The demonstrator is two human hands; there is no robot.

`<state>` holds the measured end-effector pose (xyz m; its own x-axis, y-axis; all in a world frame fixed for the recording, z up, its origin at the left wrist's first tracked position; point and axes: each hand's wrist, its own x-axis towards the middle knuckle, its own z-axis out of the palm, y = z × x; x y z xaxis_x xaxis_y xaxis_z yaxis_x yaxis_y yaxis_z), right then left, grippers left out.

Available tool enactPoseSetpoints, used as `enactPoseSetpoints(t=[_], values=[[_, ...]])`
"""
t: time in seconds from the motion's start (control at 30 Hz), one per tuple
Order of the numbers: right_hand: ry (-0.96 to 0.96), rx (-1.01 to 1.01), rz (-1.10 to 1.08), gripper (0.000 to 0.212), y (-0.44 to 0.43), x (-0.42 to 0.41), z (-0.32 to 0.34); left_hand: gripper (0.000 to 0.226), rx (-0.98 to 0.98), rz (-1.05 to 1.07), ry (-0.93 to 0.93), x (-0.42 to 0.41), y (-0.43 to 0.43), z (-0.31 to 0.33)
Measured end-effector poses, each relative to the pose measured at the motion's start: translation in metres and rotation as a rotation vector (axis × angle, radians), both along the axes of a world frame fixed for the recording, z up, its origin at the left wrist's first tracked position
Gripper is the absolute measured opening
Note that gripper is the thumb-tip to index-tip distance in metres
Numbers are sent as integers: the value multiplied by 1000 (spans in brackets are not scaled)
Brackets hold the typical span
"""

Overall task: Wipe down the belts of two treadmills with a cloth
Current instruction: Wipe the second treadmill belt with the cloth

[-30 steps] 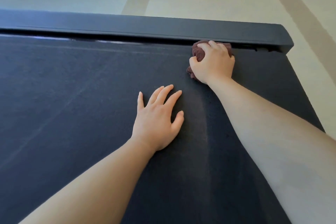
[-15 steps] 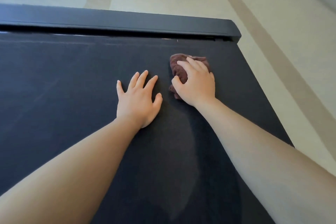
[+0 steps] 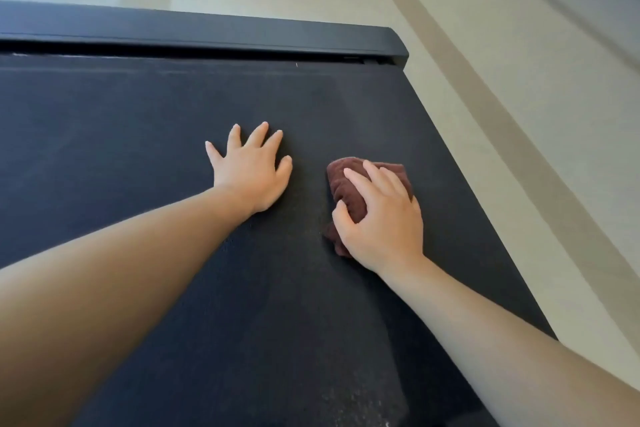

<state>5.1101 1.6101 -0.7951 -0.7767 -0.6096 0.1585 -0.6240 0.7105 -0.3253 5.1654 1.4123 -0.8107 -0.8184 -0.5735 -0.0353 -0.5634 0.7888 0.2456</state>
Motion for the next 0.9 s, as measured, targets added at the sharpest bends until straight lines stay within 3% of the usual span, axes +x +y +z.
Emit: enactPoseSetpoints(t=[0.17, 0.47, 0.7, 0.9], values=[[31, -8, -2, 50, -36, -79, -5, 57, -17, 81, 11, -43, 19, -2], [59, -66, 196, 49, -115, -193, -4, 59, -101, 221, 45, -88, 9, -13], [15, -85, 257, 44, -169, -229, -3, 58, -122, 253, 37, -87, 8, -15], [50, -91, 263, 47, -151, -220, -6, 58, -122, 247, 37, -87, 5, -16]])
